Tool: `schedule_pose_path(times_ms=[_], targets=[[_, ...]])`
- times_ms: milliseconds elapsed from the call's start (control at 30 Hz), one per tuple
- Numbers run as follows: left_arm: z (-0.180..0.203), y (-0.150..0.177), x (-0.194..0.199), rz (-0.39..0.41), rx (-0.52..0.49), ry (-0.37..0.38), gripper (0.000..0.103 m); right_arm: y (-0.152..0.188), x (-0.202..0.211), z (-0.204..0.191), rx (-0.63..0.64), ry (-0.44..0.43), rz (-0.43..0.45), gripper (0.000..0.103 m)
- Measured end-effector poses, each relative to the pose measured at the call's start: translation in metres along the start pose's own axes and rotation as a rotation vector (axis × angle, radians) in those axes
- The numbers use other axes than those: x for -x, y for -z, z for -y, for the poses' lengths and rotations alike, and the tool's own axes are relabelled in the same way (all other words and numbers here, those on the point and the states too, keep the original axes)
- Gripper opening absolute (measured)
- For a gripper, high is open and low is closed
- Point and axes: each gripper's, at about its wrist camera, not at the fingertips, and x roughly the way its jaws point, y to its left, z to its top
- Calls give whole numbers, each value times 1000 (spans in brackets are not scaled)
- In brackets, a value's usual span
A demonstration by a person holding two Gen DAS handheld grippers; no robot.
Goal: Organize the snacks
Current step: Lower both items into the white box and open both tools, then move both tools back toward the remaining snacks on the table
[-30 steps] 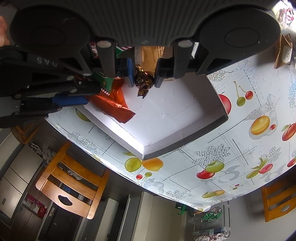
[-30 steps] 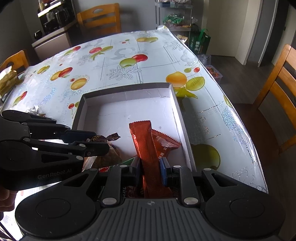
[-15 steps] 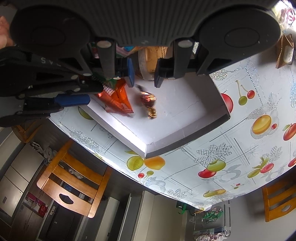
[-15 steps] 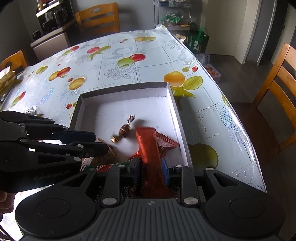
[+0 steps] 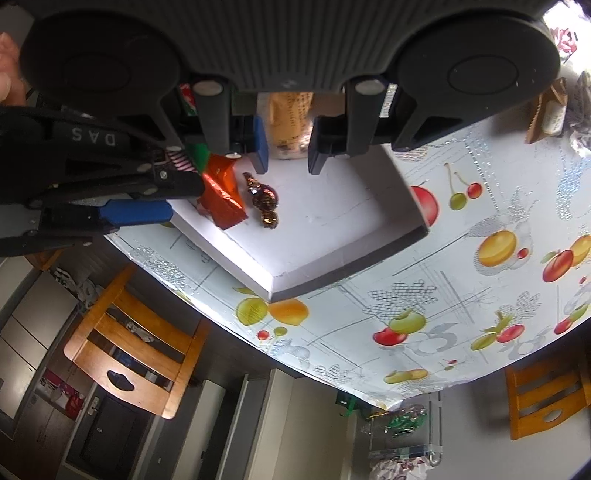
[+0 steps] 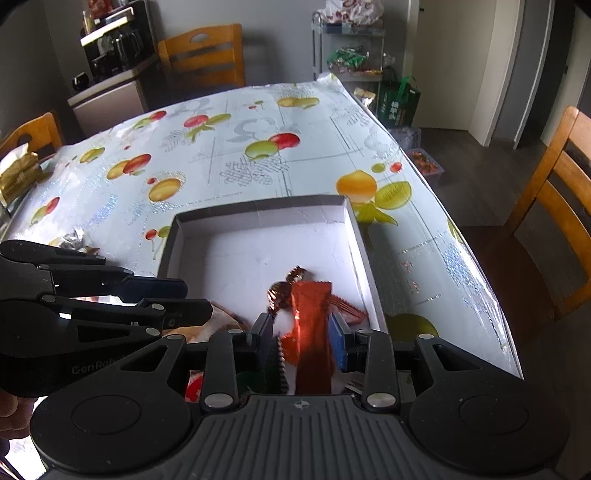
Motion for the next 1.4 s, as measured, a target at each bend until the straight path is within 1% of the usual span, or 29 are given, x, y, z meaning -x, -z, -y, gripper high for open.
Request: schedule_pose_path(times_ms=[267,633,667,733,1033,1233,1400], targets=[[-18,9,18,18,22,-42,22,-8,6,-23,30,-30,37,40],[-52,41,50,22,76,-109,24,-6,8,-65,81,-79,47,43],[-55,44,53,21,83,-116,27,-6,8,-69,84,-83,48,44],[-62,51,59,23,97,-130,31,-5,7,-77,90,-91,47,45],[-89,79,82,17,143,-170,31,1,6,-110,122,-130,41,48],[-101,102,88,-6,166,-172,31,8,4,-126,136,-152,26,50],[-115,112,92,-15,196,-188,31,14,-1,-140,162,-172,6,50]])
